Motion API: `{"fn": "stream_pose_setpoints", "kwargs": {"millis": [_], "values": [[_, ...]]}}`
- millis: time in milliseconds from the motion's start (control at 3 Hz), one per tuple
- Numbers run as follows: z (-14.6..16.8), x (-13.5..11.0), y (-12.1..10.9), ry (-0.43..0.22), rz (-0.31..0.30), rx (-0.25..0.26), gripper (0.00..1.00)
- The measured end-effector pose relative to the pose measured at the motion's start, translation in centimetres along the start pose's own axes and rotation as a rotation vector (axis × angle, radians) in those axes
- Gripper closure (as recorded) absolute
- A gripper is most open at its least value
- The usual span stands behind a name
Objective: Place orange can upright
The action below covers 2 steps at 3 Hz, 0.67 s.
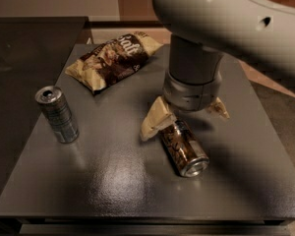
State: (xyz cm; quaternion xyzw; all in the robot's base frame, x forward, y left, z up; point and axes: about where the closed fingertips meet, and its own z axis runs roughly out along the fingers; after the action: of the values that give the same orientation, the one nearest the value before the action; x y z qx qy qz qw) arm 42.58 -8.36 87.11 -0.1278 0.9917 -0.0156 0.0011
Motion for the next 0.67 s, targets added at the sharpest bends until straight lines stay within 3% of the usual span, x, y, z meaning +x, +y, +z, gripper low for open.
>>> {"fn": "stream_pose_setpoints", "kwargs": {"millis": [333,667], "values": [[1.47,0.52,0.43,0.029,0.084,-0.002,0.11],[1.93,0.73,0.77,0.029,0.109,0.008,0.28]]}}
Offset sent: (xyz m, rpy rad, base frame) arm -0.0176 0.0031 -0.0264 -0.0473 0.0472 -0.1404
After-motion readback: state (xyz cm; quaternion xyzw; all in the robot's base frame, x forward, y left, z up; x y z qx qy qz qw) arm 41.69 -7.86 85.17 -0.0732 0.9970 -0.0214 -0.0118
